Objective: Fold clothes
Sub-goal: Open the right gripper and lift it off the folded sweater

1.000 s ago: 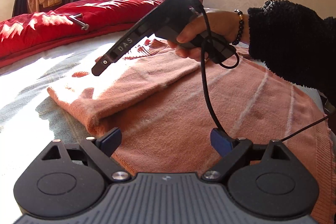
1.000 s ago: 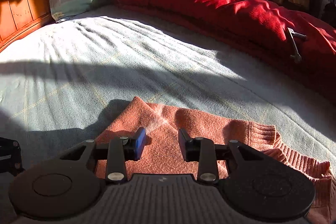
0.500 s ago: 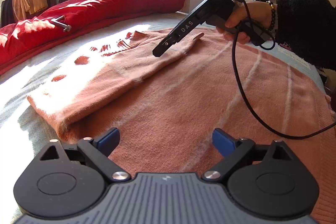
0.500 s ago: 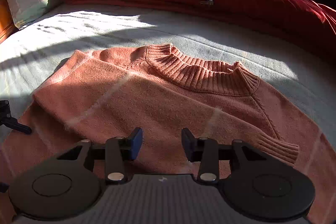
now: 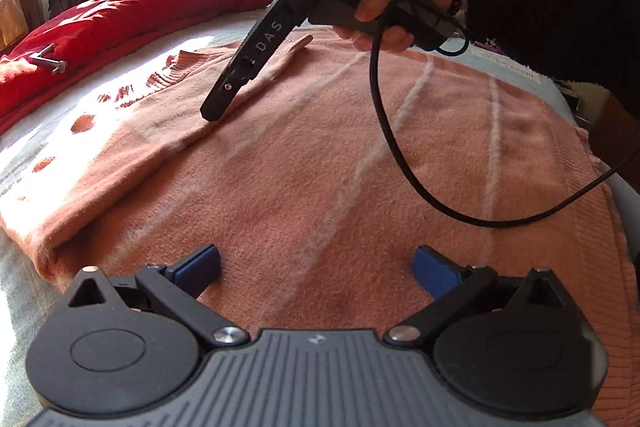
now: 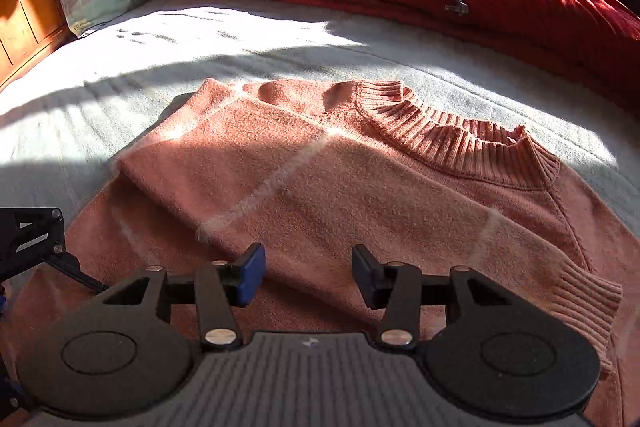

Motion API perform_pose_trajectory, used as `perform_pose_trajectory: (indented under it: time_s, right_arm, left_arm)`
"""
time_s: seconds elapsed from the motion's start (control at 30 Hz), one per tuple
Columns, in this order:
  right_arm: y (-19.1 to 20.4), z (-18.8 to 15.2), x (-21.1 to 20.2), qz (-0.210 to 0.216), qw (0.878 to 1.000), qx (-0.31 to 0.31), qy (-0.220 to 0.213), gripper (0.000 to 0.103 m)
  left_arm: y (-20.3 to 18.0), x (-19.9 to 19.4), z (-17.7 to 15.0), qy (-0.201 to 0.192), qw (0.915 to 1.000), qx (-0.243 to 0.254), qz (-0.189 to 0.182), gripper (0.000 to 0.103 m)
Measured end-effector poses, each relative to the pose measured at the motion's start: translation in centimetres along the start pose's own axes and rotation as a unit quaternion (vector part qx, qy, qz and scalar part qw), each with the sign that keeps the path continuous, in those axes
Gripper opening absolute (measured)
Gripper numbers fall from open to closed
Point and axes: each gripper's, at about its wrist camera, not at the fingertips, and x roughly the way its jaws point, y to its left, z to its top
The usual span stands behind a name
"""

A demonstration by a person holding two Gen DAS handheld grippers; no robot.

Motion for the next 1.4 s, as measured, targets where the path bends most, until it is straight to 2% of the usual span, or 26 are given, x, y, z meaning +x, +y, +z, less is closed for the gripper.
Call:
perform_pose_trajectory:
  time_s: [0.17,0.3,0.37,0.6,0.77,0.9,1.0,1.13,1.3,1.4]
  right_arm:
    - [-0.5,-0.3,-3.1,-0.009,0.999,0.005,-0.035,0.059]
    - [-2.5,-0.3,-3.7,-0.021,0.997,0.052,-0.058,0.063]
    - [-3.9,-0.6,-3.2,-0.021,0.994,0.089,-0.058,0.064]
    - [-7.6,-4.5,-2.0,-0.057,0.984,0.168,-0.030,0.067]
    - [-8.7,-4.8,-4.0,-0.078,0.974,0.206,-0.055,0.068]
    - [-8.4,-3.4,-4.6,-0.078,0.974,0.197,-0.077,0.070]
    - [-8.7,-2.6,-3.9,-0.077,0.974,0.198,-0.073,0.071]
    - [-10.1,-3.2,-2.1,-0.106,0.970,0.214,-0.046,0.071]
    - [-11.9,-4.4,-3.8,-0.112,0.950,0.276,-0.089,0.071]
    - [-12.5,-4.7,-4.9,-0.079,0.943,0.307,-0.105,0.071]
  left_arm:
    - [-1.3,-1.4,0.6,-0.037,0.9986,0.019,-0.032,0.102]
    - [-1.9,-0.2,0.5,-0.015,0.9982,0.034,-0.047,0.102]
    - [-1.9,0.7,0.3,0.004,0.9988,0.030,-0.039,0.102]
    - [-1.6,0.2,0.3,-0.003,0.9995,0.023,-0.020,0.102]
    - [-0.1,-1.1,0.3,-0.028,0.9995,-0.011,-0.008,0.102]
    - [2.1,-2.0,0.3,-0.052,0.9966,-0.065,0.006,0.102]
    - [3.2,-1.7,0.2,-0.046,0.9942,-0.095,0.021,0.102]
    - [4.2,-0.9,-0.1,-0.023,0.9912,-0.121,0.048,0.102]
    - [4.9,-1.1,-0.4,-0.026,0.9884,-0.138,0.058,0.102]
    - [5.1,-1.1,-0.4,-0.026,0.9871,-0.146,0.060,0.102]
